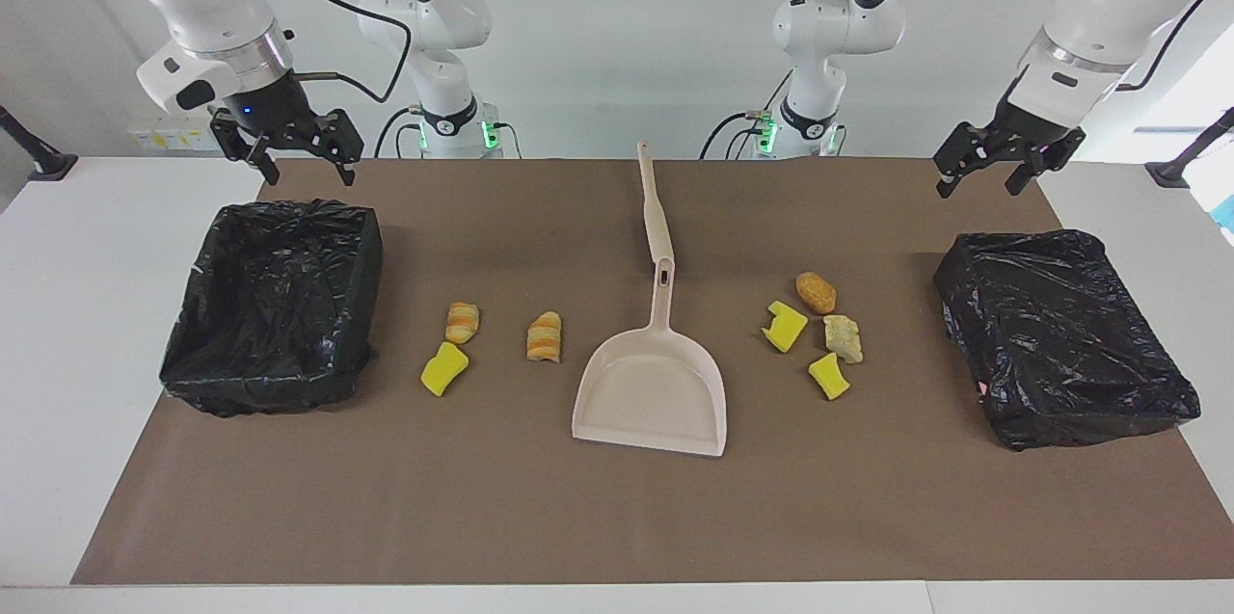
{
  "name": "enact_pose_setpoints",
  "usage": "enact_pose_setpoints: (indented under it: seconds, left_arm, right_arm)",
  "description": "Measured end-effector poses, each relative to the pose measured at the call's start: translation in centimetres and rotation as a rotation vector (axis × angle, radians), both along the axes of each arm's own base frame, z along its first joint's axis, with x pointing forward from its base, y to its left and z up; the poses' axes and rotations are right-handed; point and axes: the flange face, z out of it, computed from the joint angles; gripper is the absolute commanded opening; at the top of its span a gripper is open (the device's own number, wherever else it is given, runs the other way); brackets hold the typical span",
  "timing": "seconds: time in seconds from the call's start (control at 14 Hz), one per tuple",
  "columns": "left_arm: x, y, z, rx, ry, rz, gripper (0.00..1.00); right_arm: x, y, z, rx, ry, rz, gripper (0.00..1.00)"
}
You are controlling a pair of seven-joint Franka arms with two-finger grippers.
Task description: Sweep and dump trash in bin
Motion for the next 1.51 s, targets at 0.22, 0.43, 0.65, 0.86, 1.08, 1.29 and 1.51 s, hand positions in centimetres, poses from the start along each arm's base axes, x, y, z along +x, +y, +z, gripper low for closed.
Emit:
enact_pose_setpoints:
  seconds: [0.22, 0.43, 0.65, 0.86, 1.08, 1.29, 1.51]
  left_arm:
    - [-4.1, -6.7, -2.0, -0.002, 0.026, -0.037, 1.00]
    - [-8.6, -13.3, -4.5, -0.012, 0.031, -0.052, 1.00]
    - [-12.7, -18.0, -7.4, 0.003, 0.059, -0.109, 1.00]
    - [-15.8, -21.5, -12.1, -0.008, 0.059, -0.109, 1.00]
    - [-19.9, -25.1, -18.8, 0.015, 0.082, -0.094, 1.00]
    - [-23.7, -27.4, -22.4, -0.003, 0.087, -0.086, 1.00]
    - [-26.1, -28.9, -22.8, 0.000, 0.089, -0.089, 1.00]
  right_arm:
    - [1.6, 2.9, -3.0, 0.002, 0.034, 0.052, 1.00]
    - [3.6, 5.5, -6.4, 0.005, 0.037, 0.086, 1.00]
    - [5.3, 8.6, -9.1, 0.006, 0.015, 0.085, 1.00]
    - [6.0, 11.9, -11.9, 0.007, 0.008, 0.076, 1.00]
    - [6.2, 12.8, -13.2, 0.008, 0.001, 0.073, 1.00]
    - [6.2, 12.7, -13.3, 0.007, 0.002, 0.071, 1.00]
    - [6.2, 12.5, -13.4, 0.006, 0.005, 0.068, 1.00]
